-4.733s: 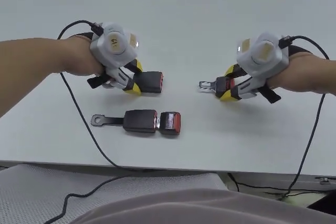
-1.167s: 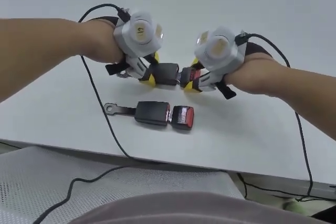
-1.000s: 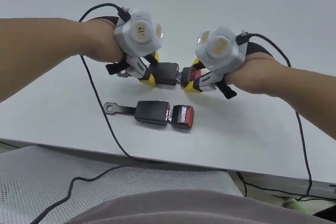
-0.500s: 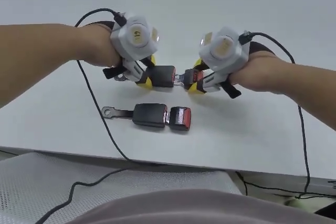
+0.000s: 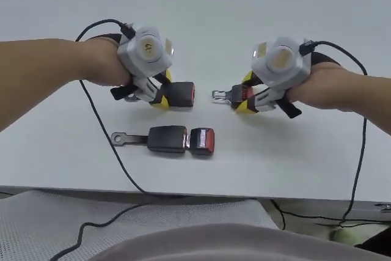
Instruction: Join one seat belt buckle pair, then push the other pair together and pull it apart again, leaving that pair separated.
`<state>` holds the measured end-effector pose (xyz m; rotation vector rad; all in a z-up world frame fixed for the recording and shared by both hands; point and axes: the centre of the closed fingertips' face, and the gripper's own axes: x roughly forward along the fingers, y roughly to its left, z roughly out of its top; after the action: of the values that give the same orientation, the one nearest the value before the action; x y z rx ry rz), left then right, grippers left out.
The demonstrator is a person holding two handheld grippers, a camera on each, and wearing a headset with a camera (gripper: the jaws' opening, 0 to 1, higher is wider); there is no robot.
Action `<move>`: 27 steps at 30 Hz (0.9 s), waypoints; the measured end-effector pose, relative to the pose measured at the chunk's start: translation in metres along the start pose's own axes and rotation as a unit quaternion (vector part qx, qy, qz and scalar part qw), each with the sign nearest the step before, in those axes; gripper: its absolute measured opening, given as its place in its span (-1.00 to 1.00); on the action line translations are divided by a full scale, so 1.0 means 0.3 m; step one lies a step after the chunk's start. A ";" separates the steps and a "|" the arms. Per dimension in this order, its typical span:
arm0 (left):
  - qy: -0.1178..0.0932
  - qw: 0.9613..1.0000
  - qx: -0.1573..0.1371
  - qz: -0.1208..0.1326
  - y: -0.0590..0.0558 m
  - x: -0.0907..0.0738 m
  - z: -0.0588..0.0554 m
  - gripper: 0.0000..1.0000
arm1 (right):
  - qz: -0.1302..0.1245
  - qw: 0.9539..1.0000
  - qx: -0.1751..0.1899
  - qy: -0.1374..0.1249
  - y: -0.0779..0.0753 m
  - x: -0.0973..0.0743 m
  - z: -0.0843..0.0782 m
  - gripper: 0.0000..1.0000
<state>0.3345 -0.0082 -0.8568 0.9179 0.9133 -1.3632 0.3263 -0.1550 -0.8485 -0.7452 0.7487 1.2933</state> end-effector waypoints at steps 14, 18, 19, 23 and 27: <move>0.007 1.000 -0.002 -0.001 0.001 -0.001 0.001 -0.35 | 0.001 1.000 0.015 0.024 -0.001 -0.053 -0.097 -0.27; 0.006 1.000 -0.008 0.000 0.004 -0.001 -0.003 -0.35 | -0.006 0.999 0.022 0.024 -0.013 -0.052 -0.099 -0.19; 0.006 1.000 -0.009 0.000 0.004 -0.002 -0.003 -0.35 | -0.009 0.999 0.023 0.023 -0.017 -0.051 -0.099 -0.14; 0.021 1.000 -0.016 0.003 0.008 0.000 -0.002 -0.34 | -0.025 0.999 0.030 0.019 -0.029 -0.054 -0.103 -0.06; 0.026 0.999 -0.006 0.025 0.019 -0.006 0.000 -0.22 | -0.046 0.997 0.065 -0.012 -0.025 -0.065 -0.101 -0.01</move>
<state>0.3402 -0.0074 -0.8550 0.9643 0.9321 -1.2957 0.3293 -0.1918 -0.8488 -0.6523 0.7630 1.1570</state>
